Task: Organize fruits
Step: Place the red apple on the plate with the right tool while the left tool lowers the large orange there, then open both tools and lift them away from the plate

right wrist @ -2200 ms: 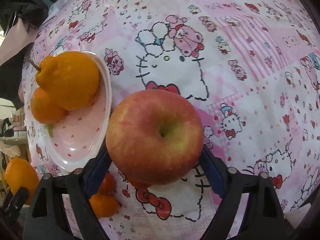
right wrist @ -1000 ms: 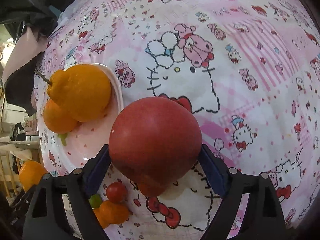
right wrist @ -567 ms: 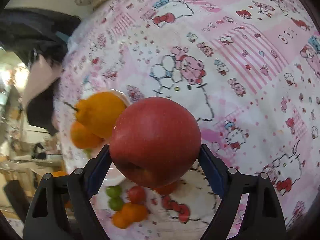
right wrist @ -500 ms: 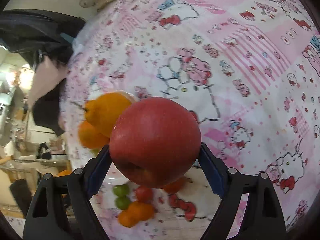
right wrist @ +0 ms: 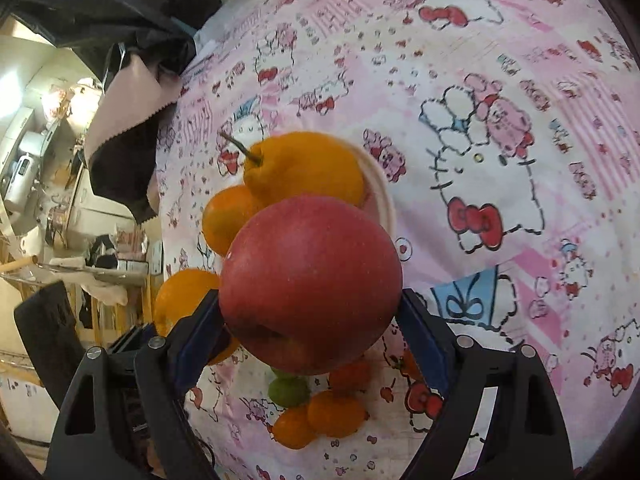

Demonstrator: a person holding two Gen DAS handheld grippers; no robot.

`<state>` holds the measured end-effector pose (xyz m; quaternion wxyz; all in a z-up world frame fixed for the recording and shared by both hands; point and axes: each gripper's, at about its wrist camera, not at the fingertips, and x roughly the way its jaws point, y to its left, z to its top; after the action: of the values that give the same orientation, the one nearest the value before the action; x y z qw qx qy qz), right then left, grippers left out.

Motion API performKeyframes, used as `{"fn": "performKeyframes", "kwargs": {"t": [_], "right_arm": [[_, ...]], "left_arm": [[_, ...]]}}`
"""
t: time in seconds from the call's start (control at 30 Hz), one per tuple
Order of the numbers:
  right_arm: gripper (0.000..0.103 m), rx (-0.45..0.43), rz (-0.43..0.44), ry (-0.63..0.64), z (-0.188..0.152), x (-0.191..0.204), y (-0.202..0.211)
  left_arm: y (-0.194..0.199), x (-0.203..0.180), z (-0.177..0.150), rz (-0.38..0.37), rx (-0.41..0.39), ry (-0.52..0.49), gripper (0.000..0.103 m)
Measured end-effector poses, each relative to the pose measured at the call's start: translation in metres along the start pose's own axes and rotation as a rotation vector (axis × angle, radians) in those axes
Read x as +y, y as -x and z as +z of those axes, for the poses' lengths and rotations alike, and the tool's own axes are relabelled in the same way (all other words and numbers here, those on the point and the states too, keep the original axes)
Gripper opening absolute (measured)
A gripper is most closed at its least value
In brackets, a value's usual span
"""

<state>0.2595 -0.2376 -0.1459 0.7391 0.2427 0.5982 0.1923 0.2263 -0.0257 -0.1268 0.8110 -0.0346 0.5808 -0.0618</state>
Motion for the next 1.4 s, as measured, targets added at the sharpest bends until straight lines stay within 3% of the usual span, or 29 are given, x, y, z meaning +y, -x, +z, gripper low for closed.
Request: {"fn": "performKeyframes", "kwargs": {"t": [0.73, 0.97, 1.23, 1.4], "right_arm": [[0.088, 0.057, -0.013, -0.013, 0.002, 0.0, -0.025], [0.089, 0.066, -0.012, -0.022, 0.004, 0.001, -0.029], [0.089, 0.071, -0.019, -0.022, 0.003, 0.001, -0.03], [0.09, 0.052, 0.033, -0.089, 0.007, -0.009, -0.022]], "left_arm": [[-0.023, -0.015, 0.006, 0.032, 0.003, -0.045, 0.081], [-0.002, -0.023, 0.006, 0.077, -0.057, -0.084, 0.081], [0.004, -0.012, 0.002, 0.049, -0.056, -0.04, 0.082], [0.011, -0.008, -0.001, 0.021, -0.063, -0.013, 0.082]]}}
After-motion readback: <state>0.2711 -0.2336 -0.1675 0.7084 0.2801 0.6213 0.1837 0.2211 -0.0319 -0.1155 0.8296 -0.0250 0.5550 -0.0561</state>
